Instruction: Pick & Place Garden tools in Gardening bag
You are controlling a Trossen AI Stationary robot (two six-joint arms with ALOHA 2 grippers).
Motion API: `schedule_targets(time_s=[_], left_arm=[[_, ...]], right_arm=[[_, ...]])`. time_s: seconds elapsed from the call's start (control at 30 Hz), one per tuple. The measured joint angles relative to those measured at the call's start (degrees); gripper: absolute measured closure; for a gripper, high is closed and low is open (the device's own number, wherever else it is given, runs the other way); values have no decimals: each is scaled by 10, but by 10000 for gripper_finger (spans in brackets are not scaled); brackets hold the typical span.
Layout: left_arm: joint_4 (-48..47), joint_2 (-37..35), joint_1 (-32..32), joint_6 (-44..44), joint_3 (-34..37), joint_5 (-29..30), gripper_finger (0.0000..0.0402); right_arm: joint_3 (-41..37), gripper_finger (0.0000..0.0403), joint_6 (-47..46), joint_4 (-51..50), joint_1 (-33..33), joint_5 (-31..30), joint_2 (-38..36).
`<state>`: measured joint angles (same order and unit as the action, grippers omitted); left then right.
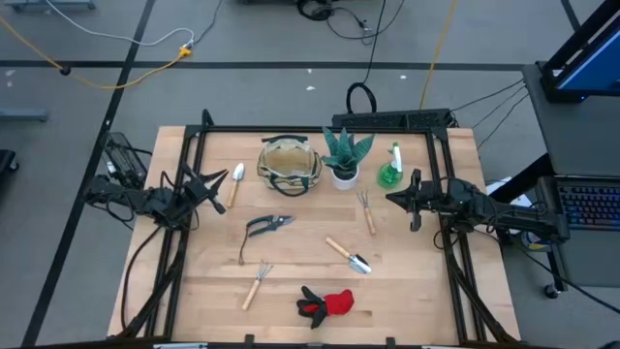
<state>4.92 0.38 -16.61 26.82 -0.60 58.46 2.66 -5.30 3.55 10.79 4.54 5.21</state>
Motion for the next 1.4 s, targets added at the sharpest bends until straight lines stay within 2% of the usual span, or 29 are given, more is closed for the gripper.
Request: schedule_targets(time_s=[0.7,0.87,0.97,1.4], left_arm=[[0,0,0,0,0,0,371],[0,0,0,0,0,0,371],[0,0,0,0,0,0,371],[0,0,0,0,0,0,371]], right_arm=[[0,403,1,0,0,0,0],[0,403,108,23,0,0,0],[0,403,142,22,0,0,0],[0,403,150,22,0,0,0]])
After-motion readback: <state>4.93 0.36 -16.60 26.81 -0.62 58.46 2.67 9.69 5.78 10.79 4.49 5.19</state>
